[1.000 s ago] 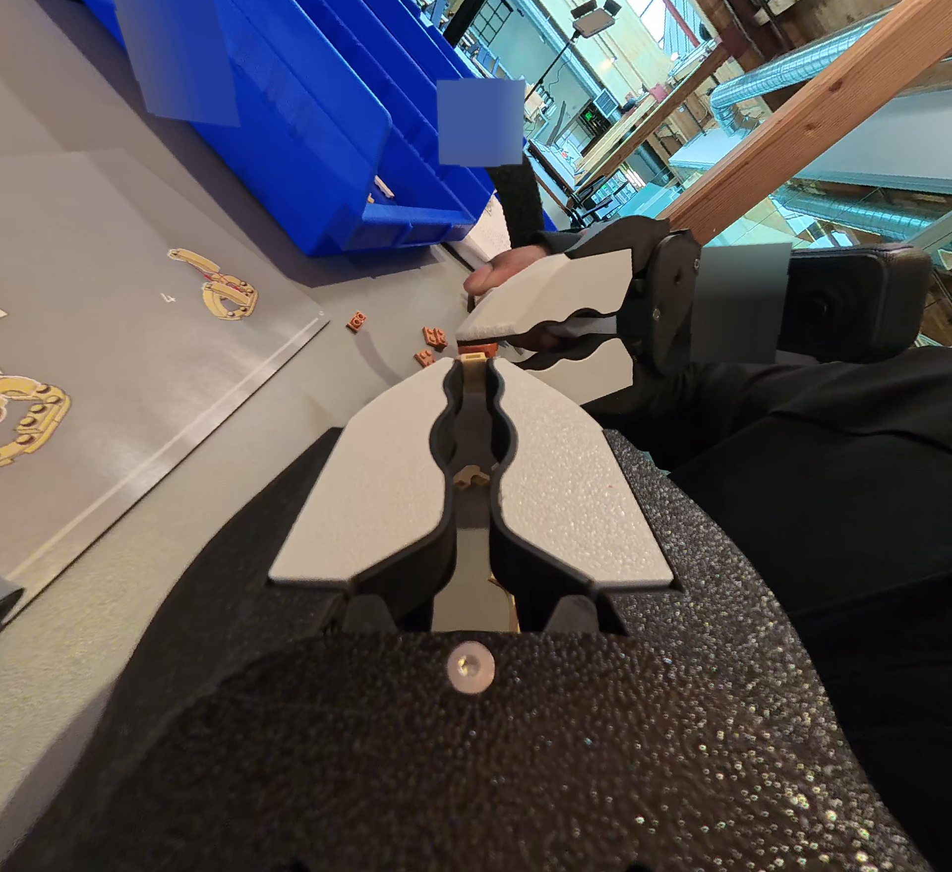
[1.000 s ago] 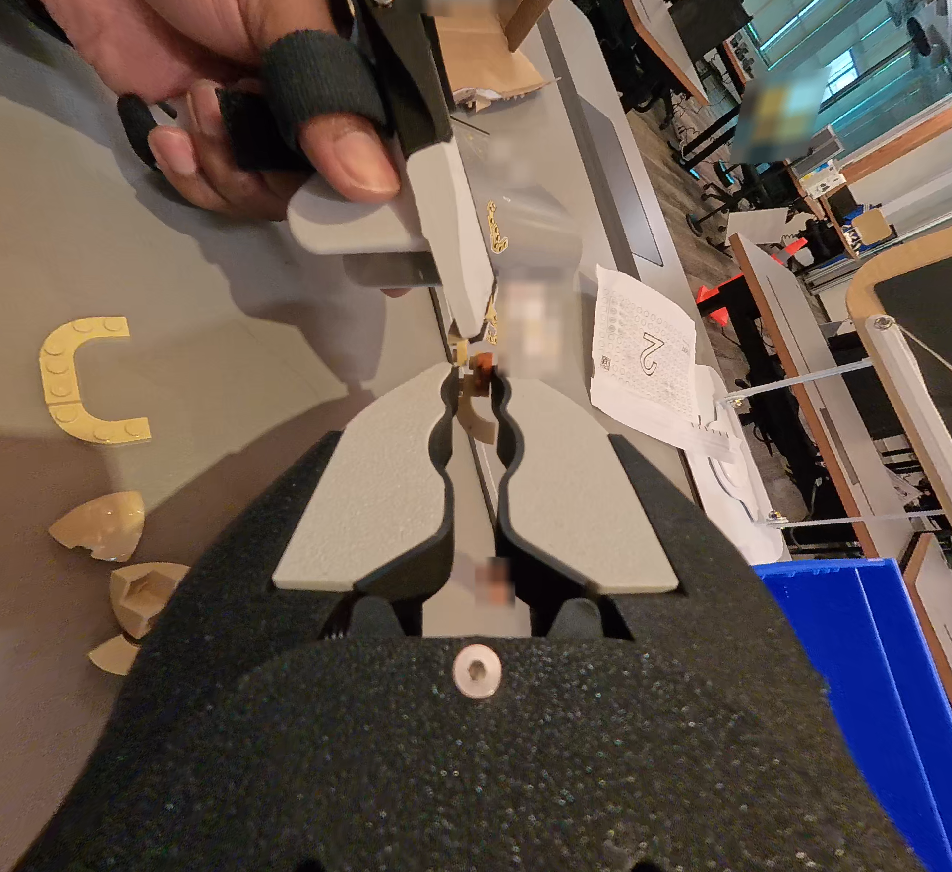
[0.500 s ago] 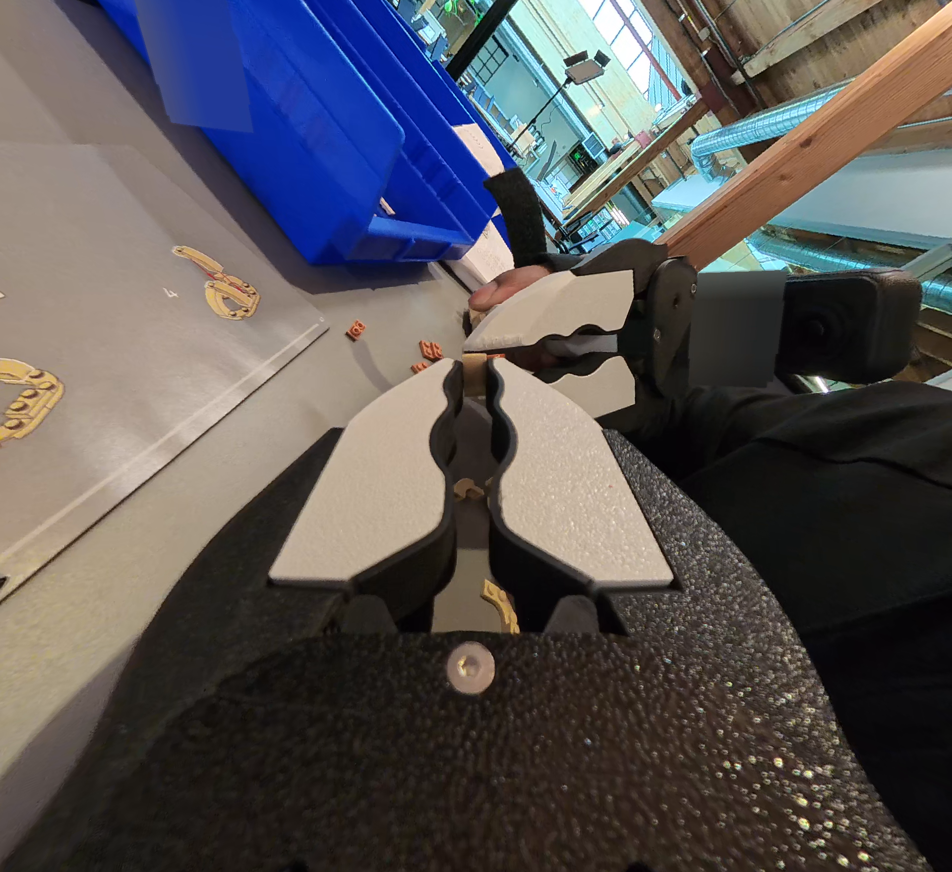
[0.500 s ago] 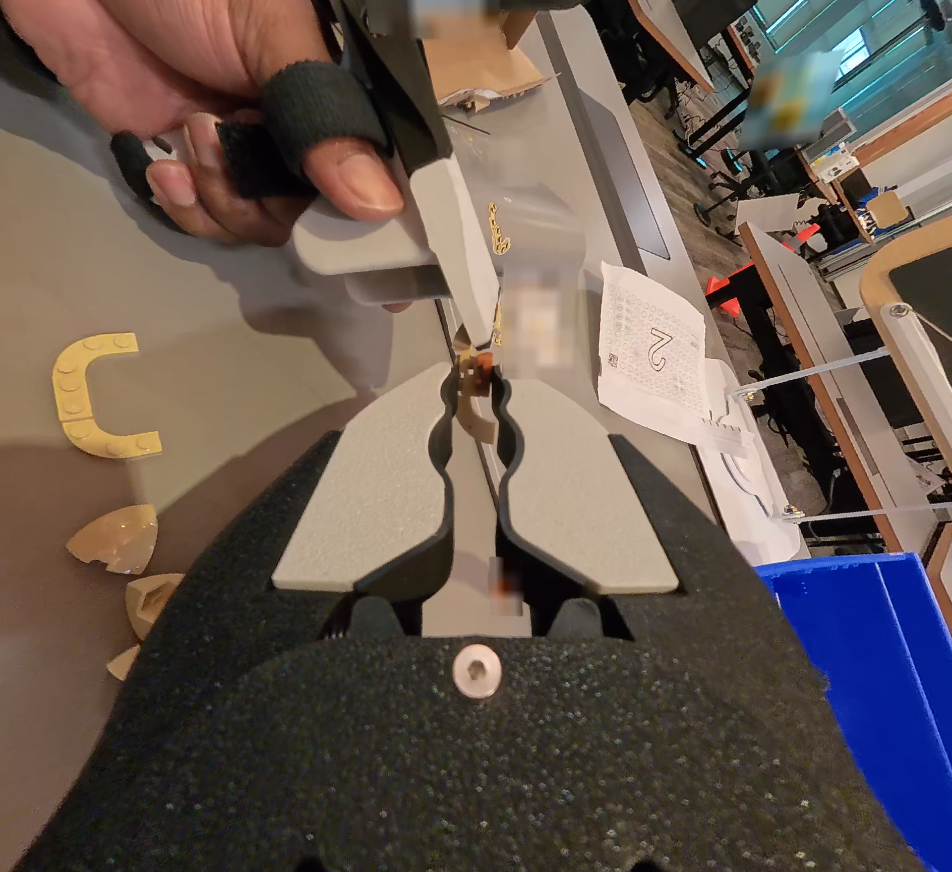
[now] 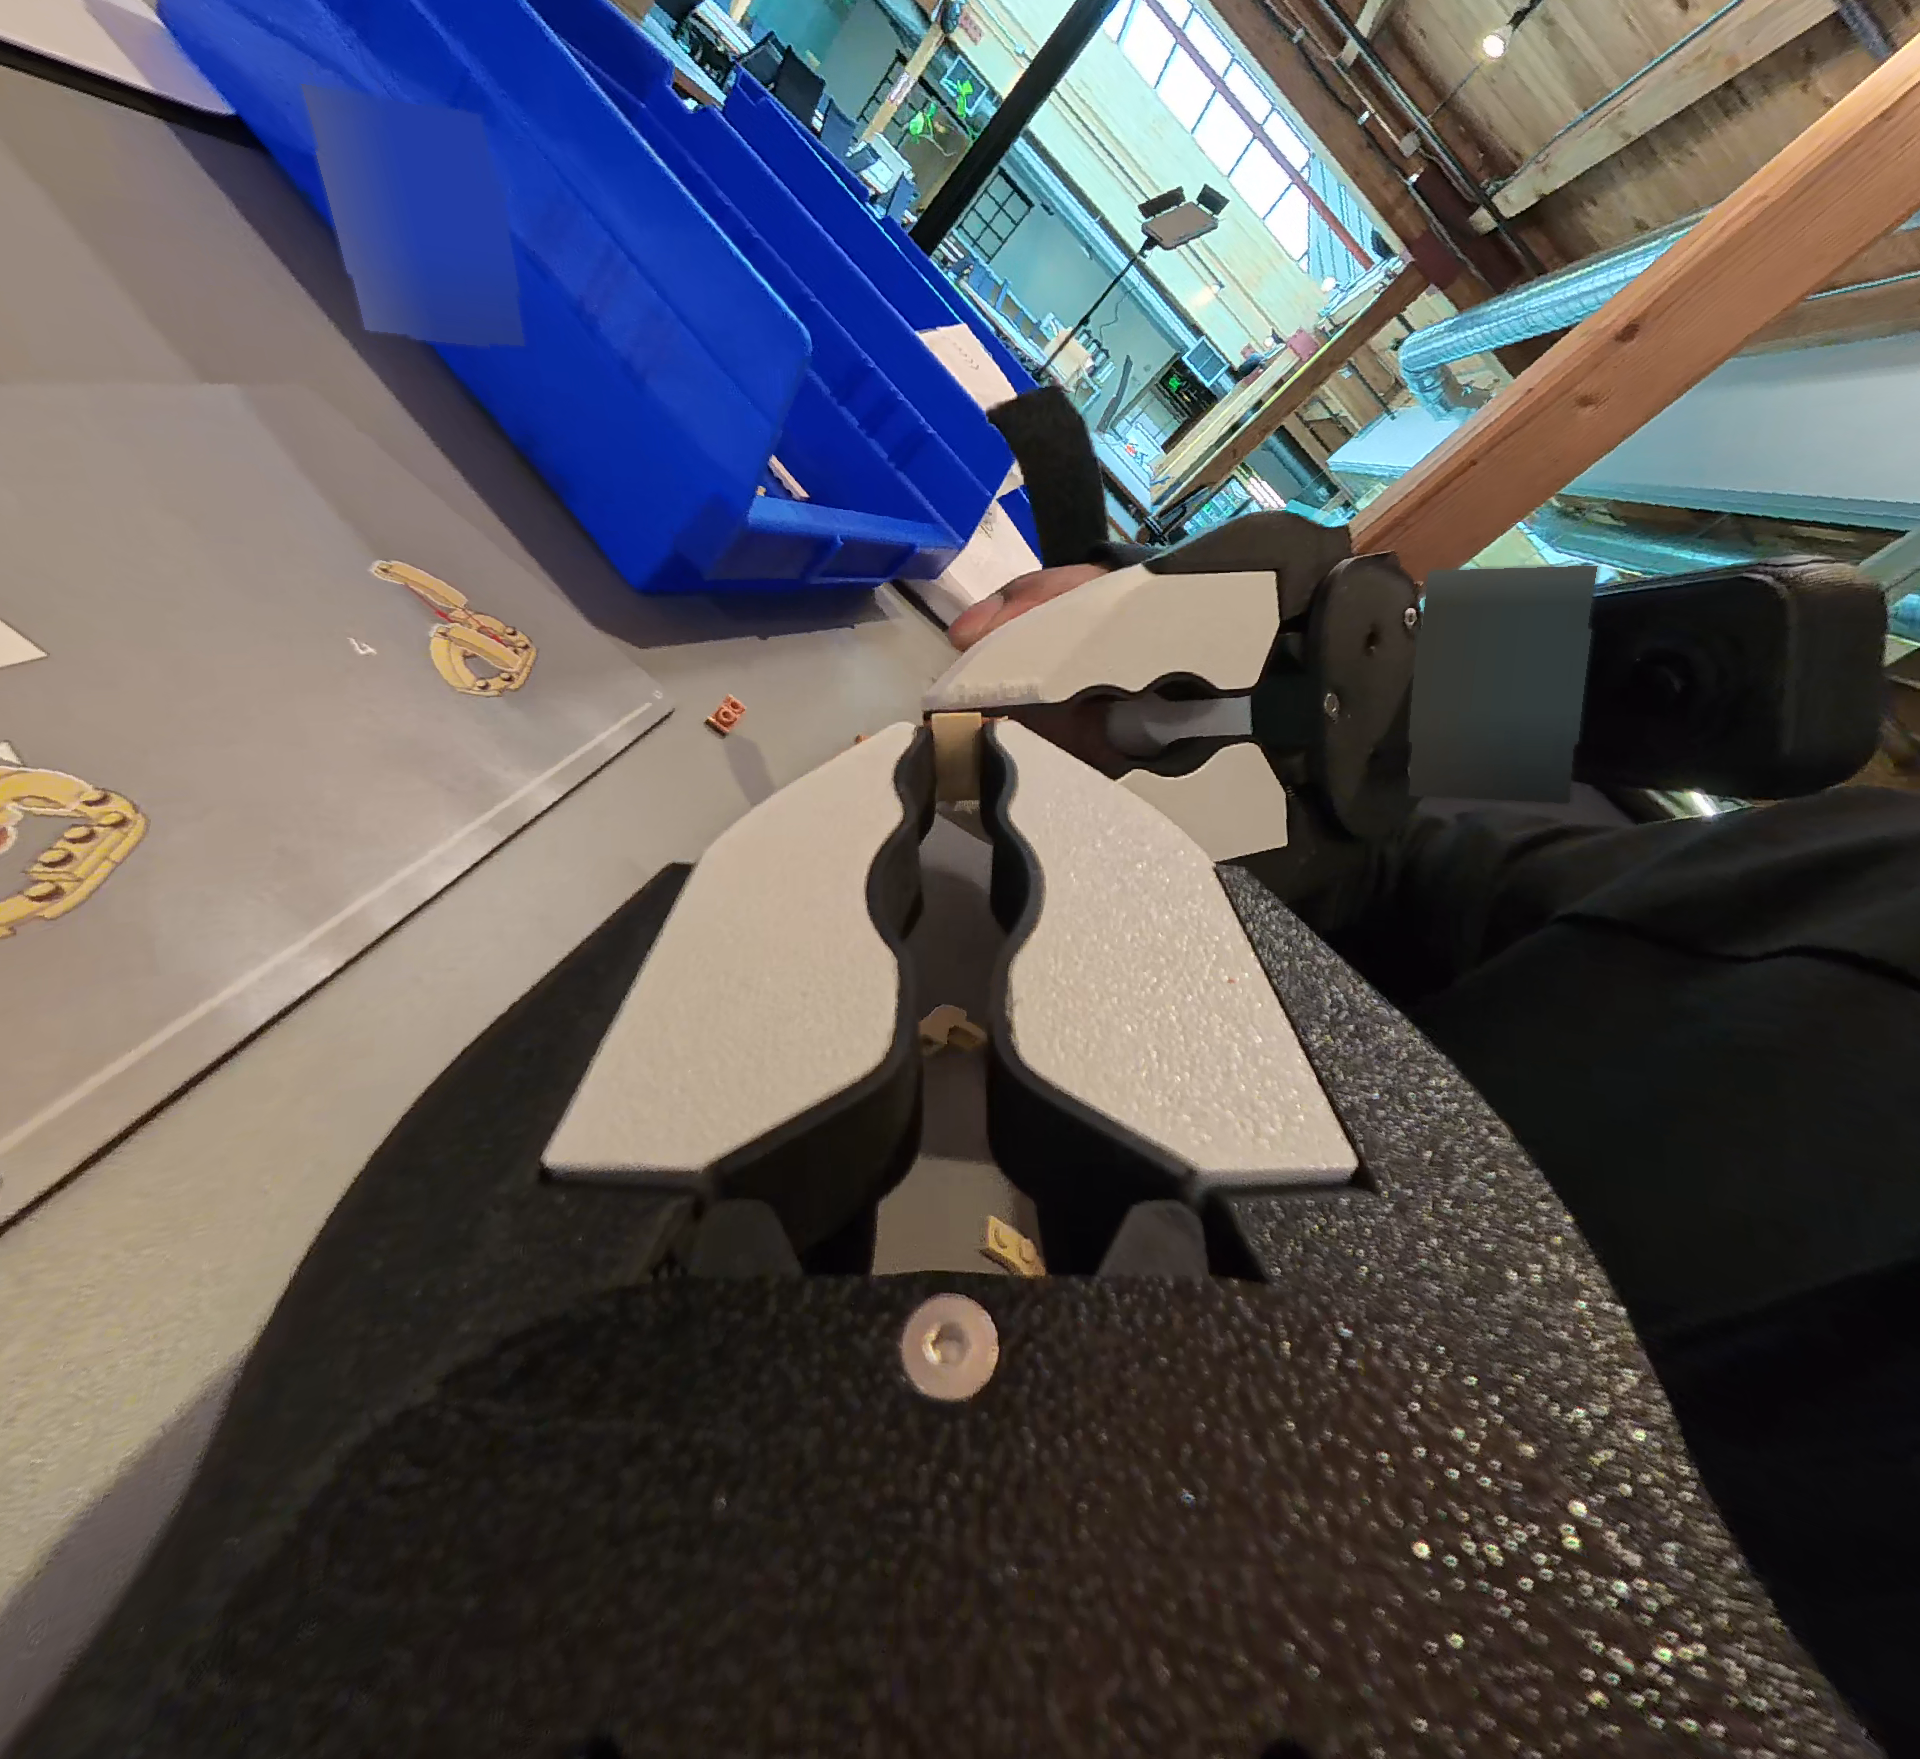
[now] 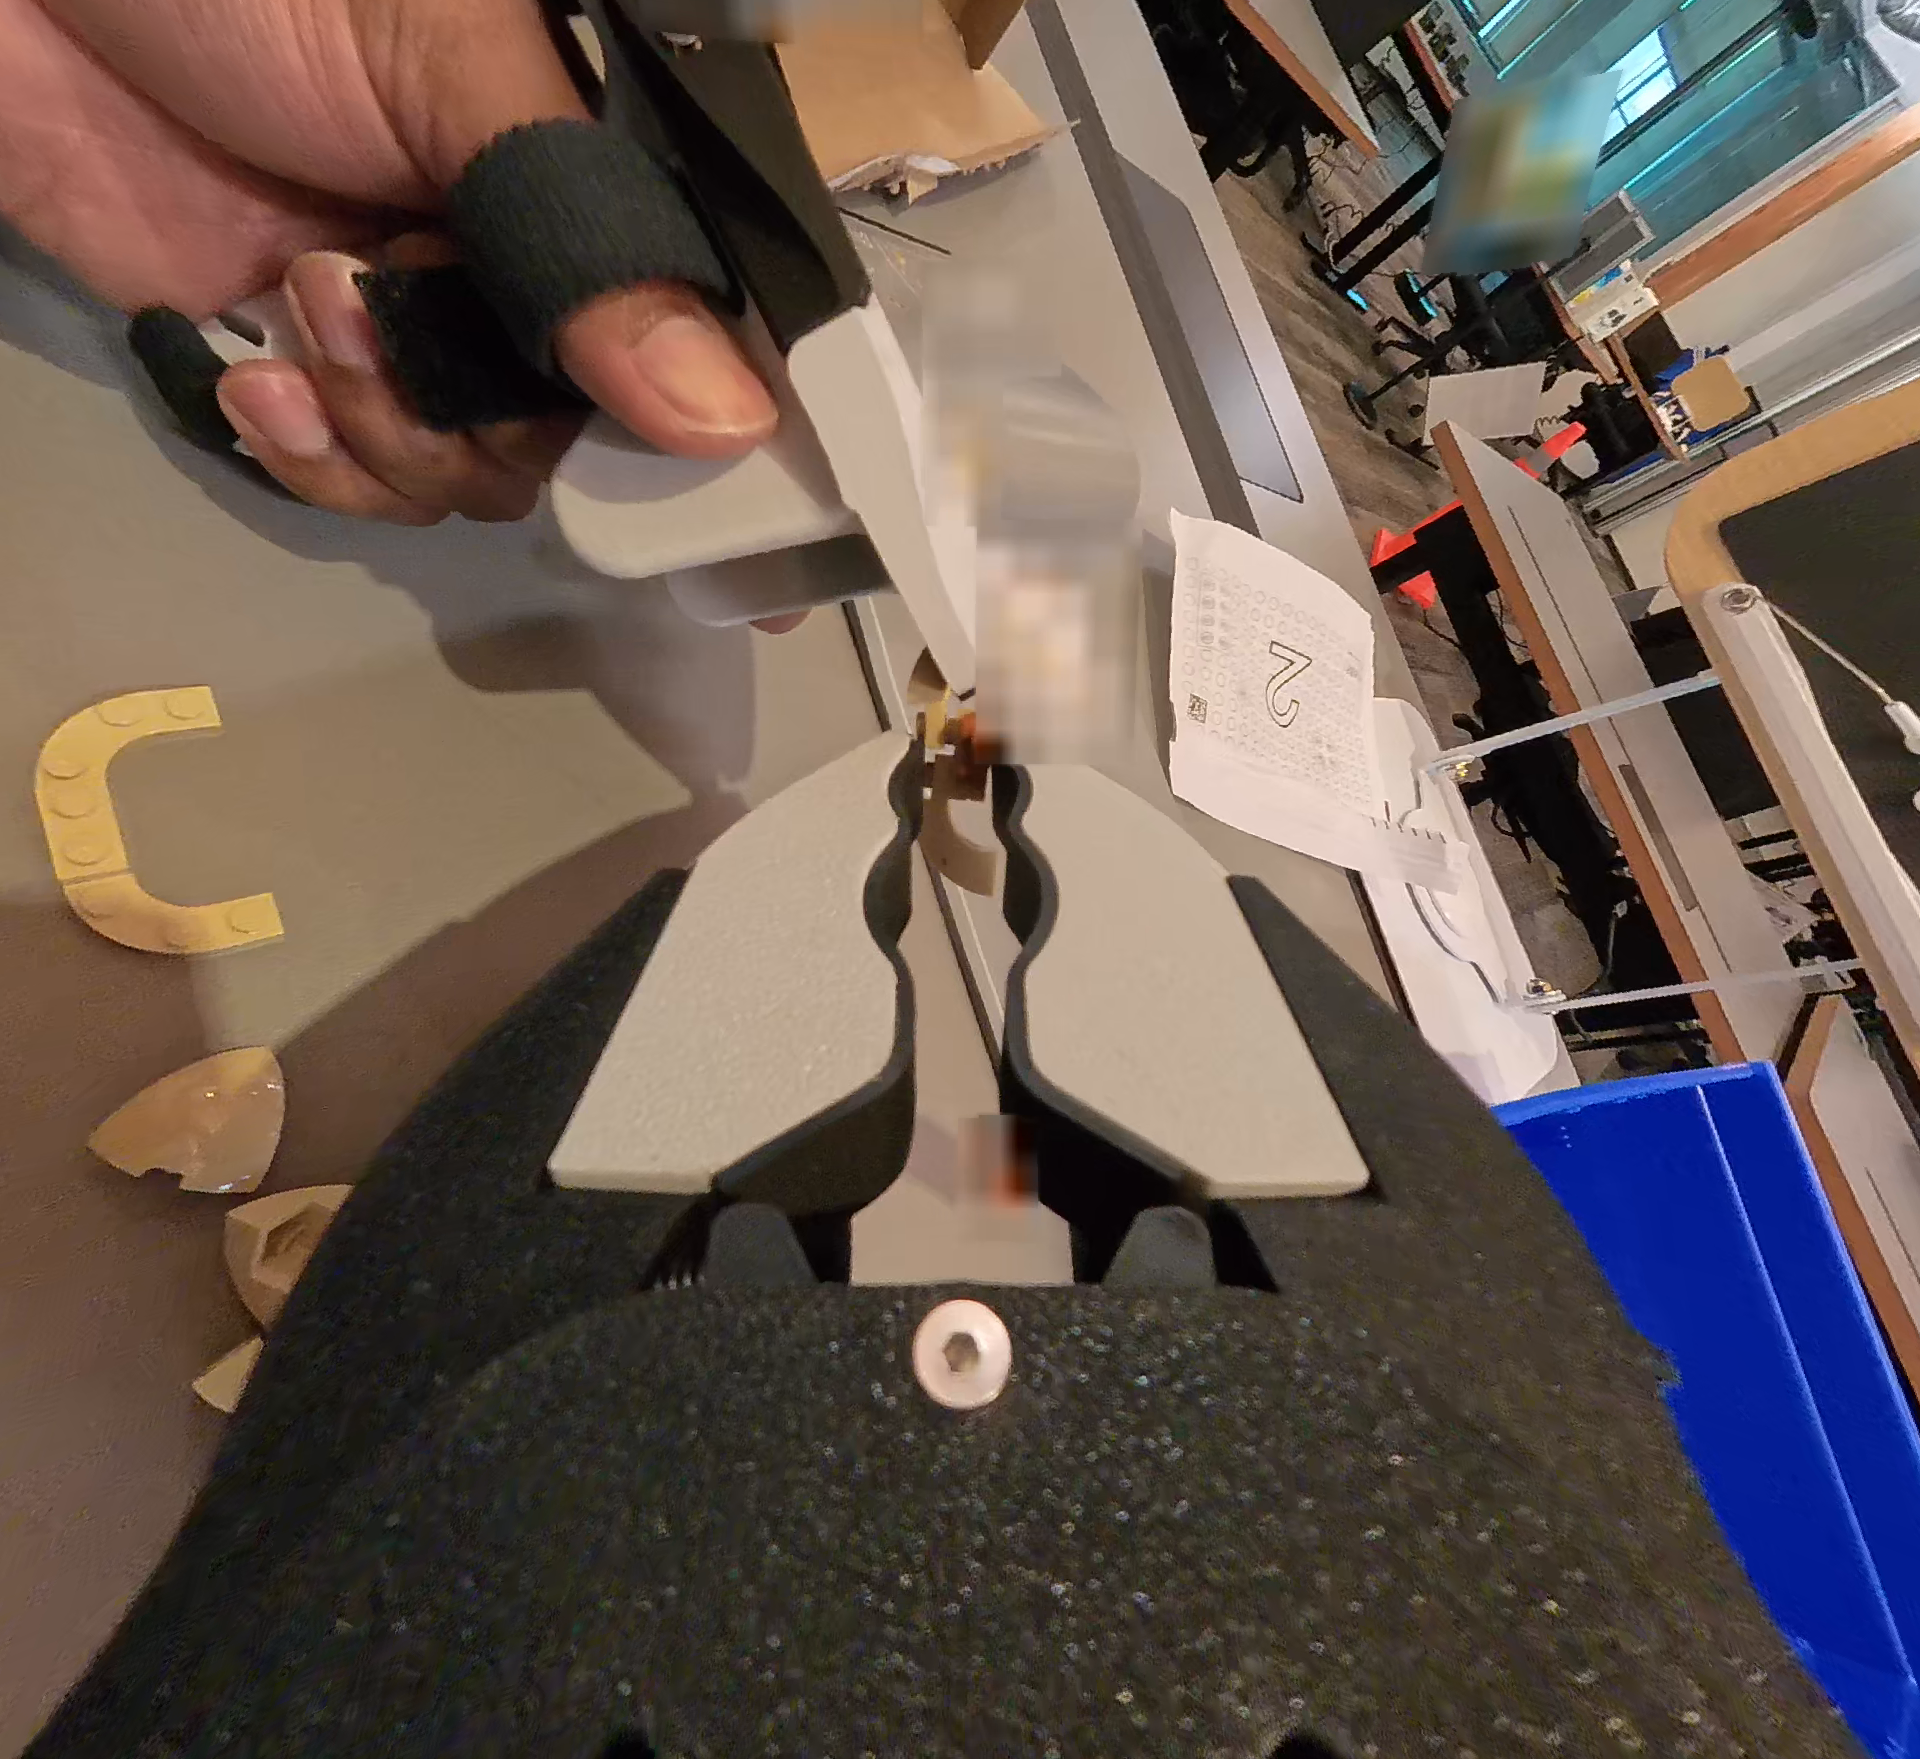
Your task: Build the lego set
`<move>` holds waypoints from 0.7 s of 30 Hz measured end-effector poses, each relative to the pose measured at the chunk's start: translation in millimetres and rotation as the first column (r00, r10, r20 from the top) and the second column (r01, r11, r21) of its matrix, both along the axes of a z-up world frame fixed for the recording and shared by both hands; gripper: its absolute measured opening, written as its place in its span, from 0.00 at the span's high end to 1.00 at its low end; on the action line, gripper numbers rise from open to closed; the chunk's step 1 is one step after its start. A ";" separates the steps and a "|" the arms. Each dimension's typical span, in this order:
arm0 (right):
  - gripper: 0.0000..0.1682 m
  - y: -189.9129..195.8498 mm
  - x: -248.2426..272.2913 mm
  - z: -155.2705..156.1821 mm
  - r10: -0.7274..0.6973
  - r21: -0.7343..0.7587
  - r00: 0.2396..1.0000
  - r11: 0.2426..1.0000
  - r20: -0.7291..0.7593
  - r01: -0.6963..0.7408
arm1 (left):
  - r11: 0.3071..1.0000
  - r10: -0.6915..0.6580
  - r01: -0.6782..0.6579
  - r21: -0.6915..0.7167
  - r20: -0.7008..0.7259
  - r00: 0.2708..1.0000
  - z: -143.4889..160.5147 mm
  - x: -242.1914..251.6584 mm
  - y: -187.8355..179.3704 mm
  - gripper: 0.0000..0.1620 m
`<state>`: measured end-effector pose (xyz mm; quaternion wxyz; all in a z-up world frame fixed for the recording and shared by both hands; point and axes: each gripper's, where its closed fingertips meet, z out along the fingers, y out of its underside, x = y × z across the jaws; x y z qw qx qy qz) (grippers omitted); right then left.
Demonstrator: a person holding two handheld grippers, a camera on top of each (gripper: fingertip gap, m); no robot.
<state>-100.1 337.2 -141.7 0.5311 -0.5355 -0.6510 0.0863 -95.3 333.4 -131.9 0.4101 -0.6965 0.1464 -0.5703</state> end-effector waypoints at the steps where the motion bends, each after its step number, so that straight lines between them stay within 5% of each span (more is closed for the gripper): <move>1: 0.93 0.2 0.1 -0.3 0.000 -0.002 1.000 1.000 0.001 0.000 | 1.000 0.002 -0.002 0.002 -0.005 1.000 -0.3 0.1 0.0 0.95; 21: 0.93 1.6 0.4 -4.0 -0.022 0.085 0.998 0.996 0.064 0.017 | 0.997 0.064 -0.058 0.060 -0.099 0.993 -5.4 0.6 2.1 0.95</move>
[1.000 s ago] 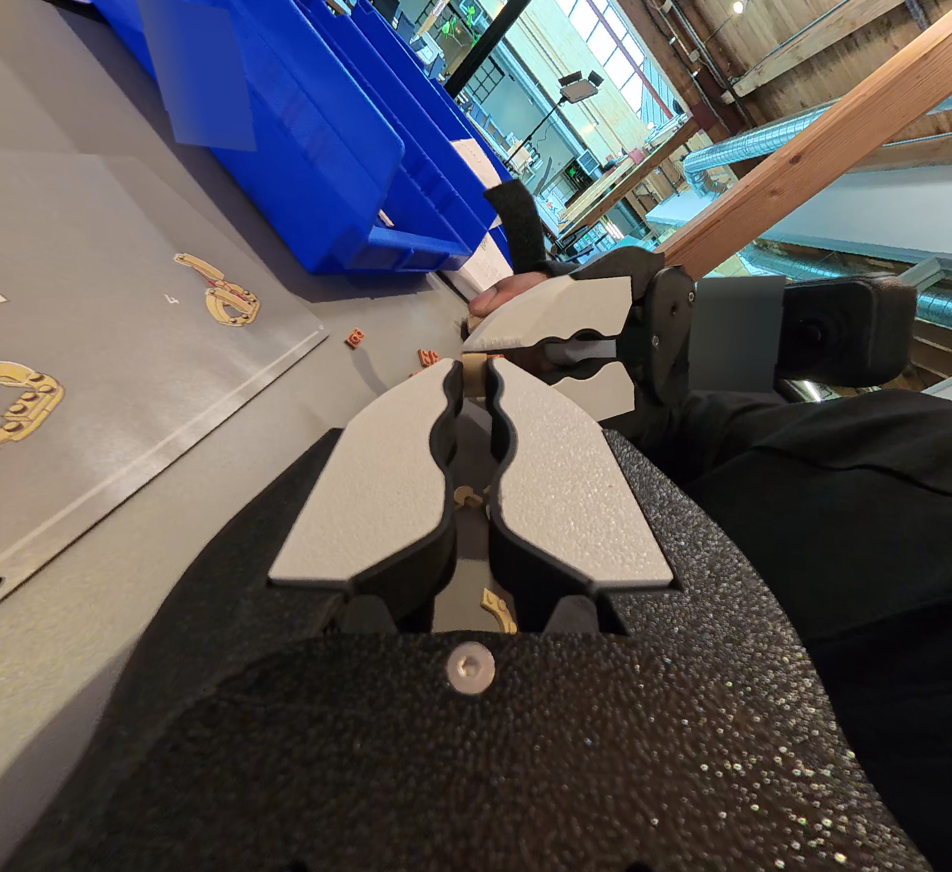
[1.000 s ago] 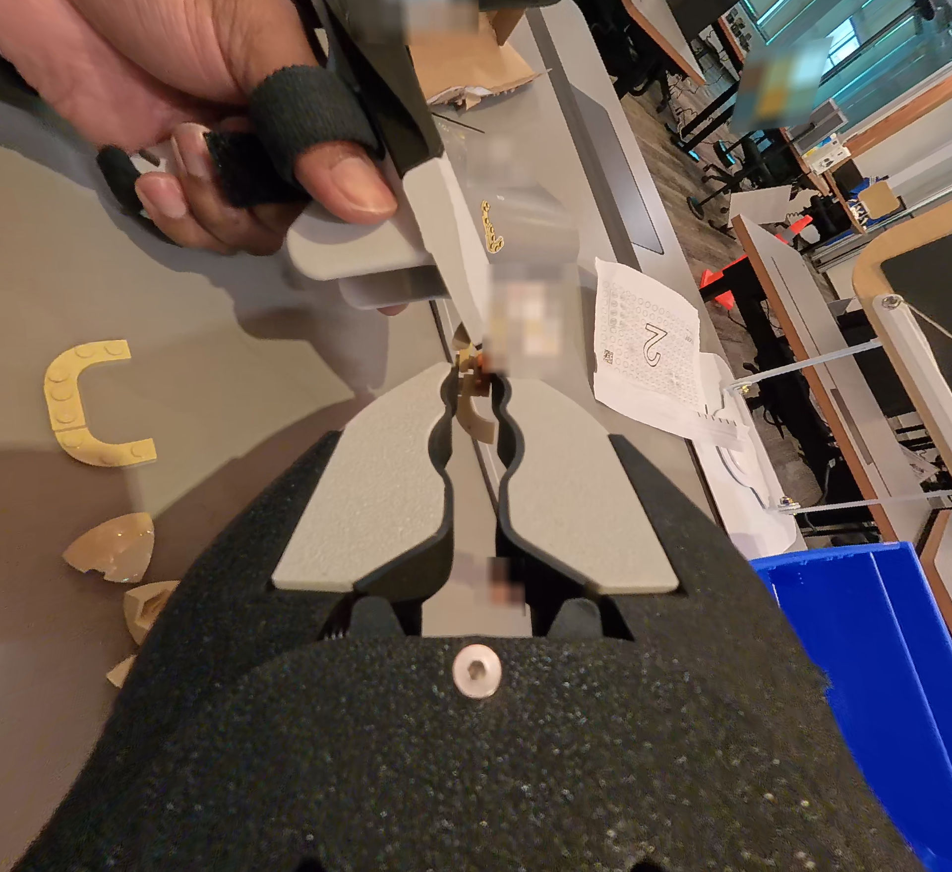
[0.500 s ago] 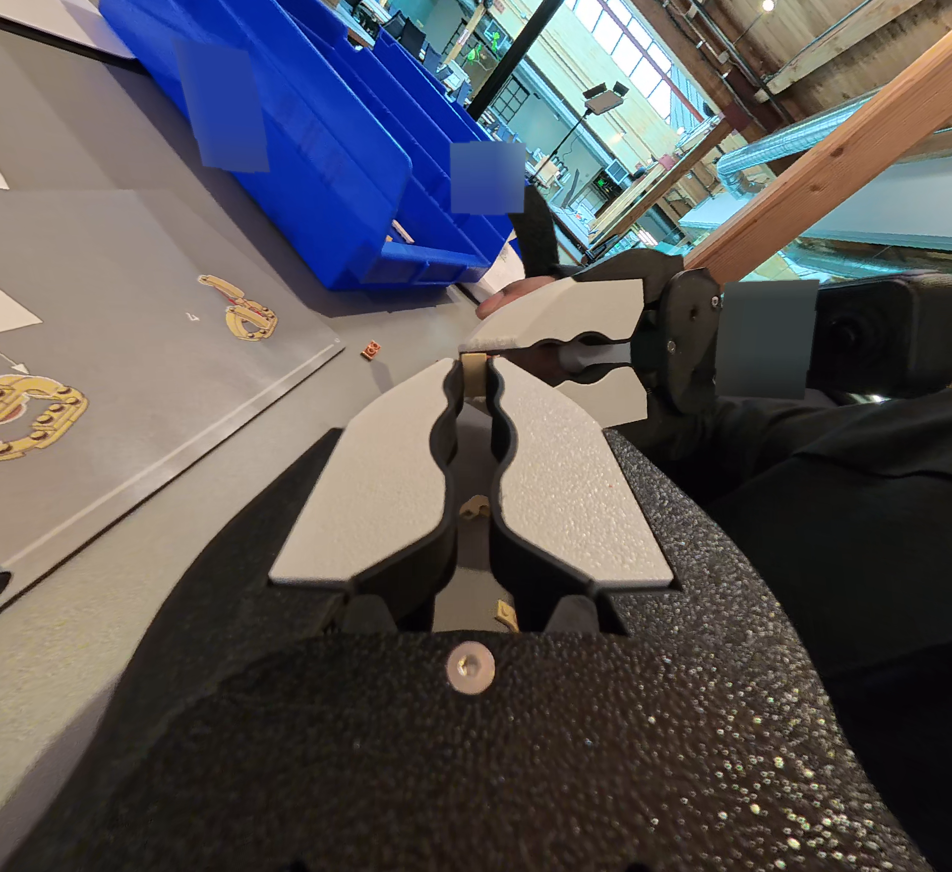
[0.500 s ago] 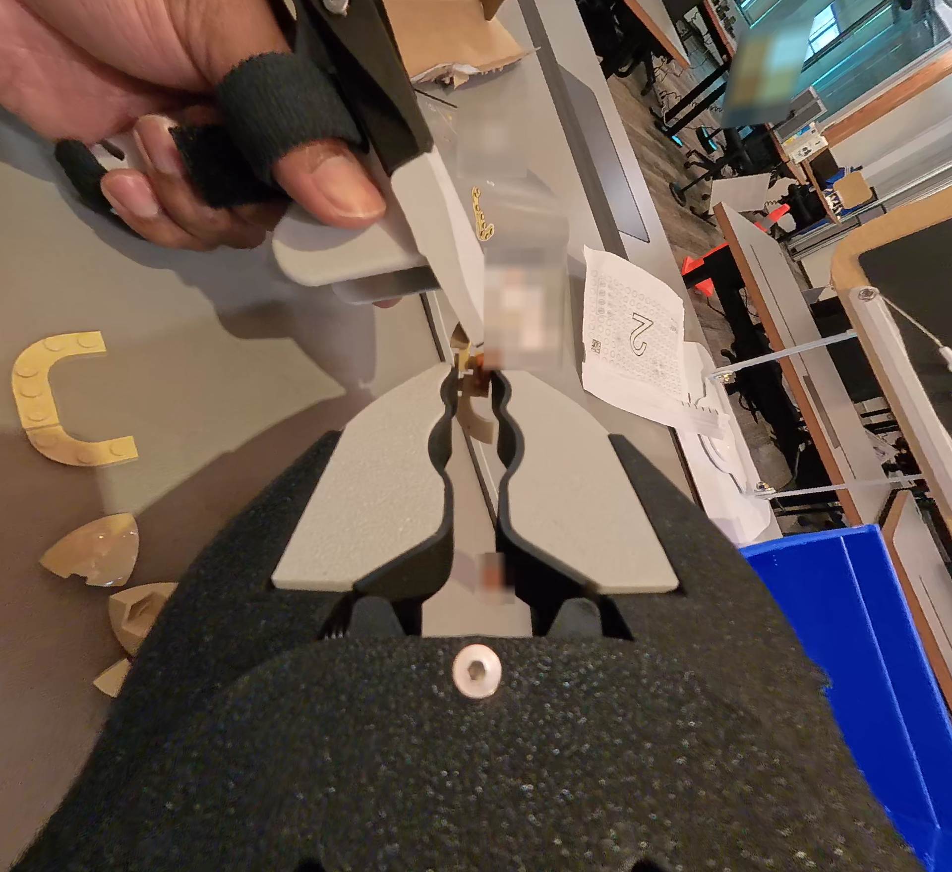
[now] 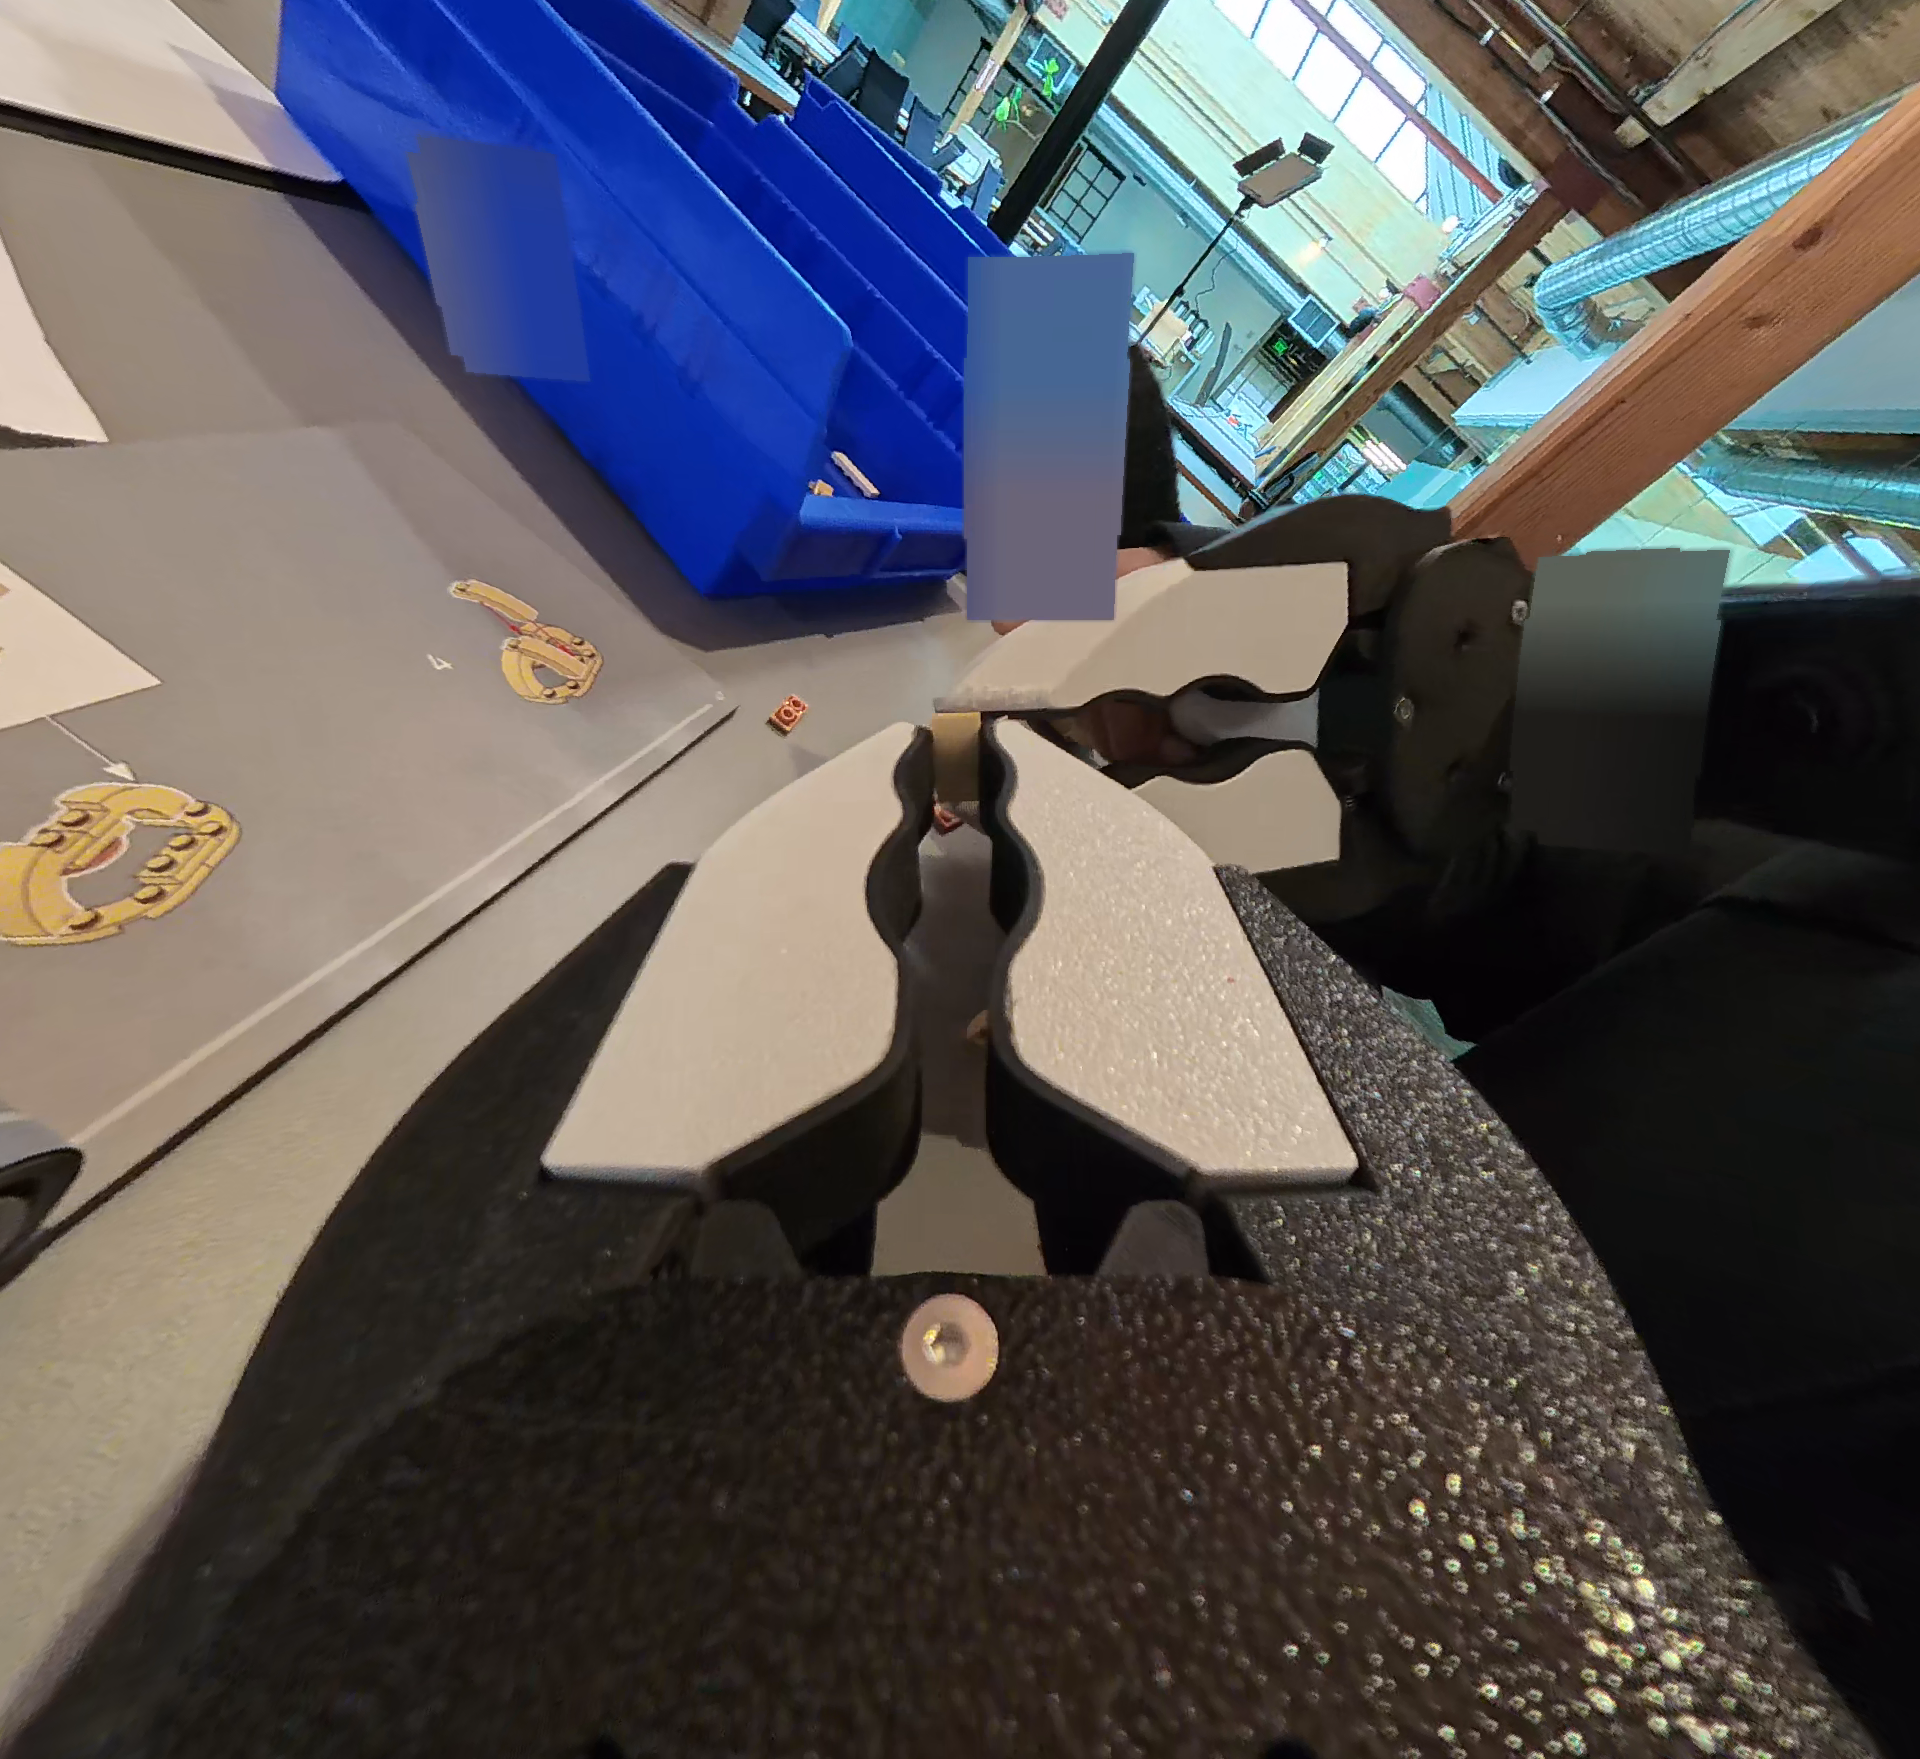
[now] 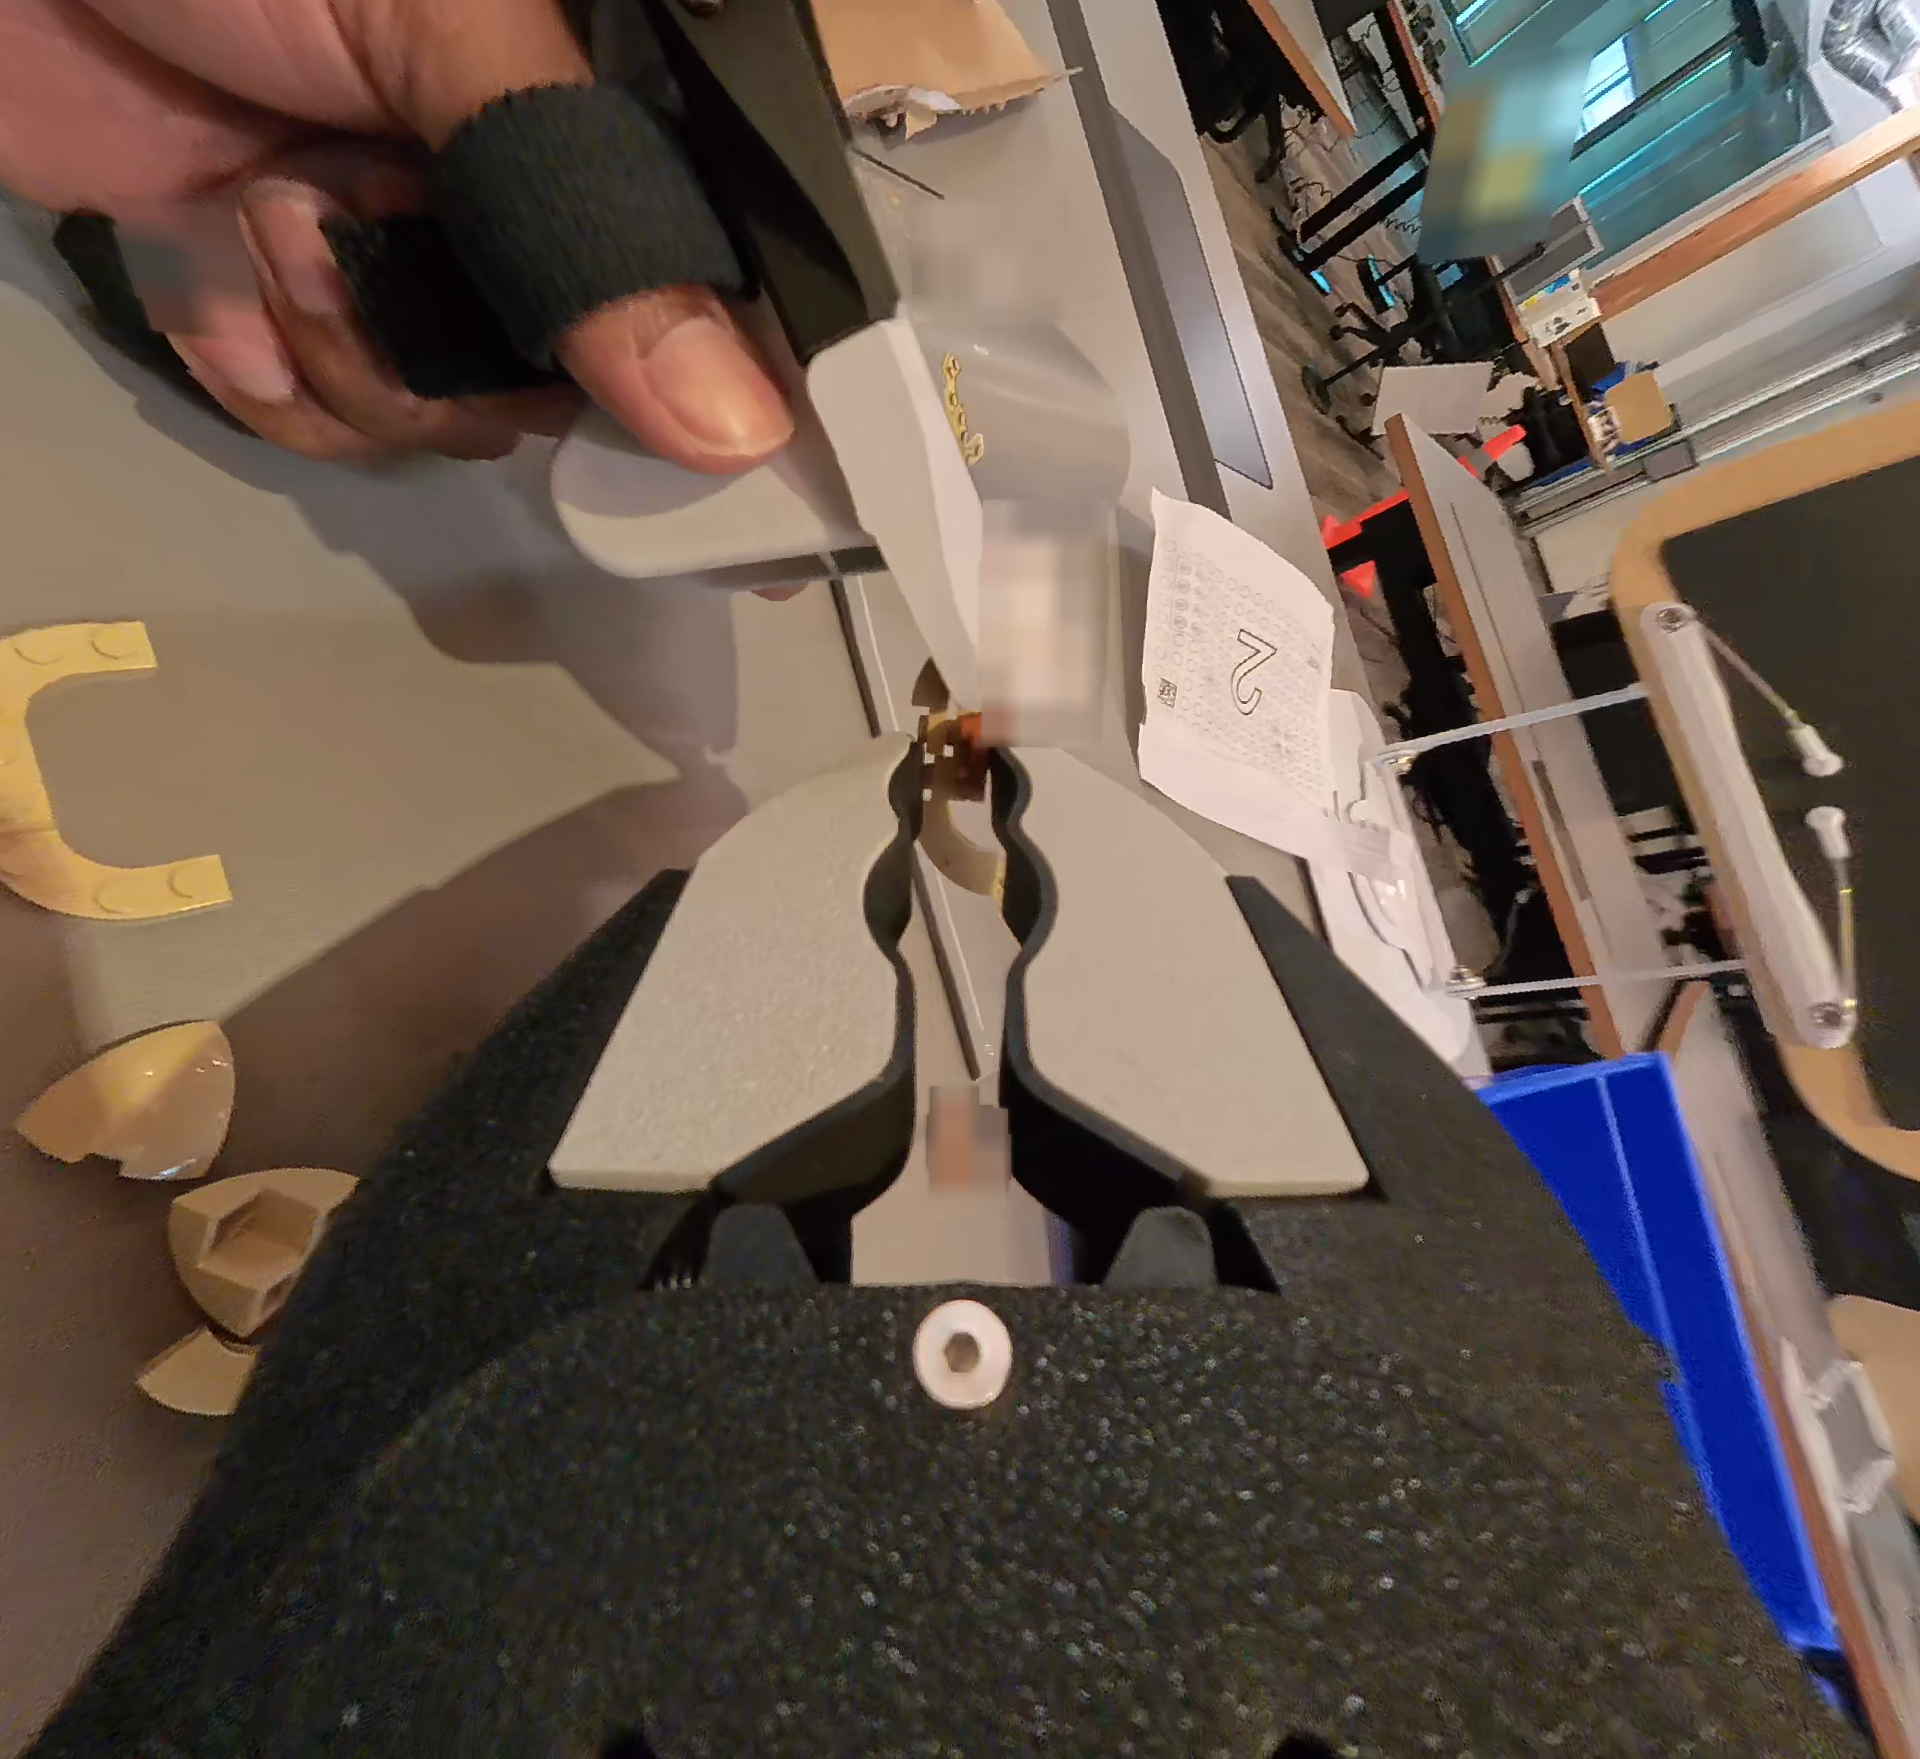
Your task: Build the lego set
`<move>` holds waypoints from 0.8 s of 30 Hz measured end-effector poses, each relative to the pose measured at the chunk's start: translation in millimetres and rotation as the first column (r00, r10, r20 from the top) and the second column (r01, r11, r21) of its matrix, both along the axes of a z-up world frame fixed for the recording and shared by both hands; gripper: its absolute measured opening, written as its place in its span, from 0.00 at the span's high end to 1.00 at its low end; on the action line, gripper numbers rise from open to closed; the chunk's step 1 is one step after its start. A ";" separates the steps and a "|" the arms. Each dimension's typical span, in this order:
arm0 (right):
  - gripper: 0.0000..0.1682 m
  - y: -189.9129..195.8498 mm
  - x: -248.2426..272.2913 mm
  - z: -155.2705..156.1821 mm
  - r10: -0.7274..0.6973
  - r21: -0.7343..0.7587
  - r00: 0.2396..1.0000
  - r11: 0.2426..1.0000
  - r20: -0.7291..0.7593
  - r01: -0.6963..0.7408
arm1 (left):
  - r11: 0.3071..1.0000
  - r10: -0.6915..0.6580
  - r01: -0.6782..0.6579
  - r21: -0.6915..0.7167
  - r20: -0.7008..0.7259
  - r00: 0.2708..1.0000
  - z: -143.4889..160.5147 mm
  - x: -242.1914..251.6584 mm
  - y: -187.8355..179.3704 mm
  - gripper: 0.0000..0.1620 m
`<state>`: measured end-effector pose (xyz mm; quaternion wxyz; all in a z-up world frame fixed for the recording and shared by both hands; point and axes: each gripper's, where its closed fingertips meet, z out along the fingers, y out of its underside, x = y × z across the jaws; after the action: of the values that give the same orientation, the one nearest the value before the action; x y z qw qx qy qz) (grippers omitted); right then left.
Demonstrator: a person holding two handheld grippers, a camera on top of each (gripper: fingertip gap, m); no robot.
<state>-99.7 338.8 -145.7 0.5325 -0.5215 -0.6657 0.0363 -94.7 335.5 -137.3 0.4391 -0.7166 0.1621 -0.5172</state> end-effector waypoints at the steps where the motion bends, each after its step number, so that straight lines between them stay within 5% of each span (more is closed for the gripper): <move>1: 0.93 -0.3 0.0 0.5 0.001 -0.026 1.000 1.000 -0.012 -0.001 | 1.000 -0.001 0.001 0.006 0.000 1.000 0.6 0.0 -0.1 0.95; 11: 0.93 -3.4 0.8 10.3 0.016 -0.256 0.989 0.965 -0.146 -0.053 | 0.999 -0.042 0.039 0.034 0.075 0.996 11.0 1.2 -2.6 0.95; 19: 0.93 -4.2 0.8 6.9 0.043 -0.021 0.999 0.999 -0.026 -0.043 | 0.999 -0.041 0.041 0.002 0.060 0.997 6.4 1.8 -2.5 0.95; 24: 0.93 -3.3 0.4 8.4 0.017 -0.054 0.999 0.998 -0.046 -0.020 | 1.000 -0.026 0.026 0.011 0.073 0.997 8.3 1.2 -1.9 0.95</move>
<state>-99.3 335.5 -137.2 0.5327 -0.5287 -0.6570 0.0710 -93.4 333.6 -128.9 0.4415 -0.6928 0.1578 -0.5479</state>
